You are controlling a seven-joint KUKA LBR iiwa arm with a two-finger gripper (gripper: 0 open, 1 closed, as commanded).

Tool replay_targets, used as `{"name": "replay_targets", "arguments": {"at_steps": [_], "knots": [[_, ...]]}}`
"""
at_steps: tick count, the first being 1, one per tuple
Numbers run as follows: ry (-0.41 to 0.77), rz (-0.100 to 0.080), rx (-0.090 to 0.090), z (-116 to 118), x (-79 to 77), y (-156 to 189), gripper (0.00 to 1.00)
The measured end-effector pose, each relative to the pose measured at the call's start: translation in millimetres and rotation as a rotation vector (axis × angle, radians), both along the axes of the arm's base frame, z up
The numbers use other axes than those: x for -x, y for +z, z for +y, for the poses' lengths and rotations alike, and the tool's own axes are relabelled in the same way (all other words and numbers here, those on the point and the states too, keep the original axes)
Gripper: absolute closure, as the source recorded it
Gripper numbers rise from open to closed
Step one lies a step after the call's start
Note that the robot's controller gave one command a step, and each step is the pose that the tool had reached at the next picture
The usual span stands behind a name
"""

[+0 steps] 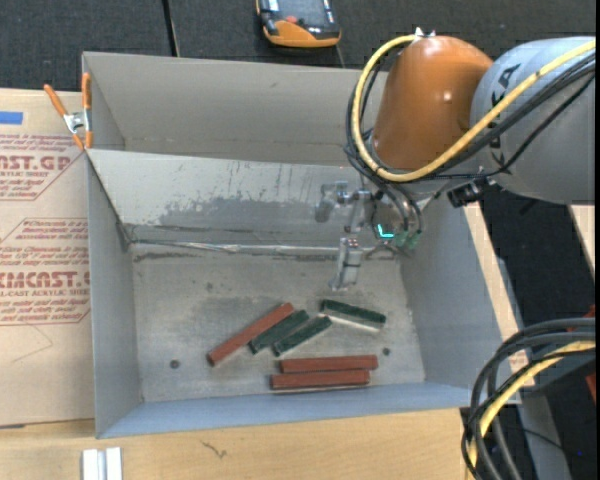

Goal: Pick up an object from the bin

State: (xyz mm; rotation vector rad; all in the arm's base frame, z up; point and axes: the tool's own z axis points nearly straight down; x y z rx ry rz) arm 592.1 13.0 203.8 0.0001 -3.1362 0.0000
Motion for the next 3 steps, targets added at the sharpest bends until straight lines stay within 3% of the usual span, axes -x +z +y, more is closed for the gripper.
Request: {"name": "replay_targets", "arguments": {"at_steps": [1,2,3], "knots": [[0.0,-0.007,0.0,0,-1.6,4,0.0],[0.15,-0.012,0.0,7,18.7,-39,0.0],[0.28,-0.002,-0.002,4,34.4,-79,0.0]]}}
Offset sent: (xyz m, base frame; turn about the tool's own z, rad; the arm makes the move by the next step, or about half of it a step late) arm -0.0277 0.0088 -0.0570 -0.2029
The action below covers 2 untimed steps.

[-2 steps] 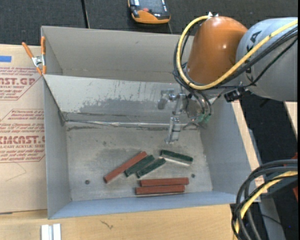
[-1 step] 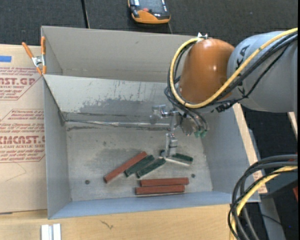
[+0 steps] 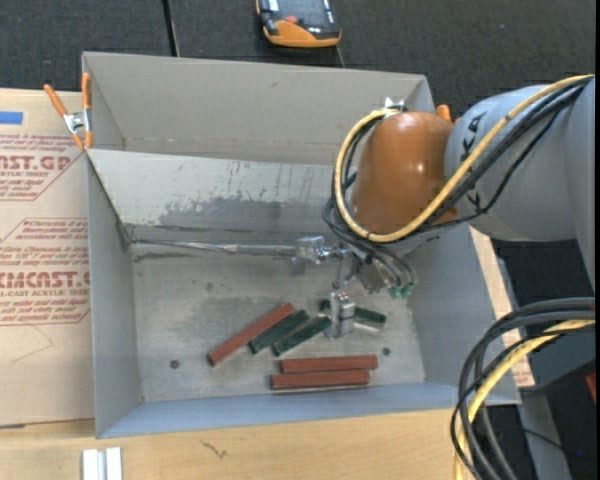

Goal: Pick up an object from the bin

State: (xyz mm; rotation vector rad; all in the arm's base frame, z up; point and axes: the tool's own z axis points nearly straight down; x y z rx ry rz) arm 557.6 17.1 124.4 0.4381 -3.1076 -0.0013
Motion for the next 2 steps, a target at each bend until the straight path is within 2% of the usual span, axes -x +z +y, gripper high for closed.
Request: {"name": "replay_targets", "arguments": {"at_steps": [1,2], "knots": [[0.013,-0.006,-0.001,31,-7.8,5,0.0],[0.019,-0.006,-0.002,35,-10.9,-53,0.0]]}}
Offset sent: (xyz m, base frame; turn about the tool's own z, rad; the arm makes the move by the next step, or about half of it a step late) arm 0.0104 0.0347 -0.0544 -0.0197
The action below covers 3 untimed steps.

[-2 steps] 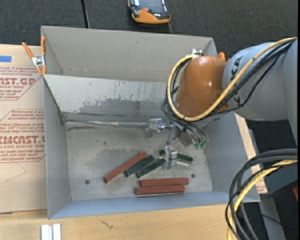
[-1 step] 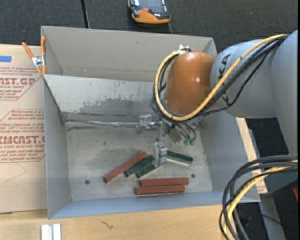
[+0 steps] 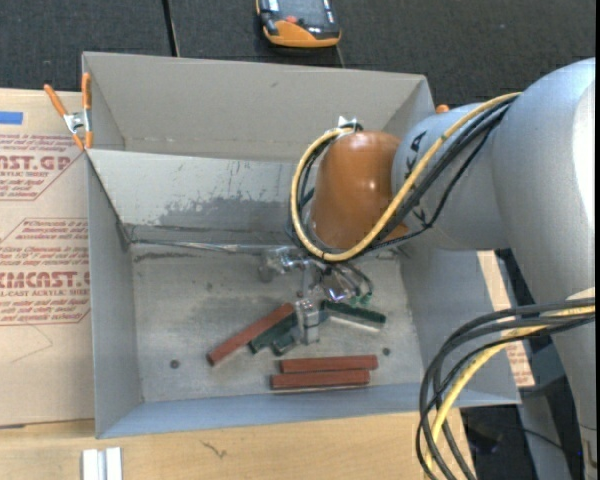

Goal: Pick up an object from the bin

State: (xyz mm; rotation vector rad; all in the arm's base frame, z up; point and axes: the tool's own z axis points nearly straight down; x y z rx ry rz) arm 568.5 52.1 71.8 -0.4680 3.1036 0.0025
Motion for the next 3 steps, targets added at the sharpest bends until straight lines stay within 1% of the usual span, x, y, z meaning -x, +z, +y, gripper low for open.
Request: {"name": "replay_targets", "arguments": {"at_steps": [1,3], "knots": [[0.026,0.006,0.005,18.5,7.4,2.2,1.0],[0.025,0.006,0.004,18.5,8.2,6.1,1.0]]}}
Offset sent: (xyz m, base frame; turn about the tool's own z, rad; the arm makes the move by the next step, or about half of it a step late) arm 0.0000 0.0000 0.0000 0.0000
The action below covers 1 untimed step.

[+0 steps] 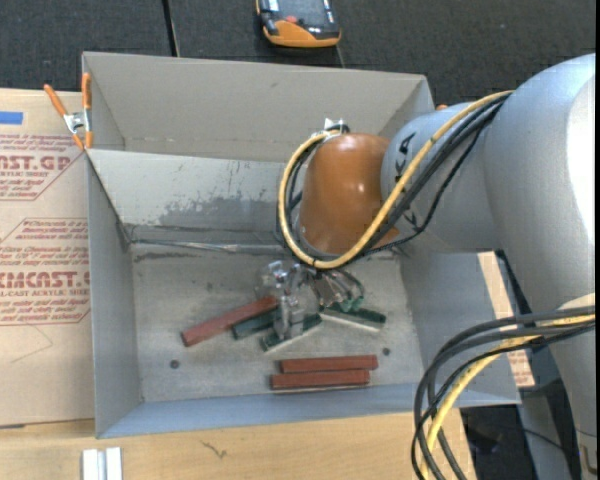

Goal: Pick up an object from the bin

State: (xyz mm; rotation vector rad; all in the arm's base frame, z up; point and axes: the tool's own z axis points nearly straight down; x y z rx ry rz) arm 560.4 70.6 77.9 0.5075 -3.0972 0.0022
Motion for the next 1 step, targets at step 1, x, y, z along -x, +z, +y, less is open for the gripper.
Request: {"name": "replay_targets", "arguments": {"at_steps": [1], "knots": [[-0.001,0.001,-0.001,0.4,1.5,18.2,1.0]]}}
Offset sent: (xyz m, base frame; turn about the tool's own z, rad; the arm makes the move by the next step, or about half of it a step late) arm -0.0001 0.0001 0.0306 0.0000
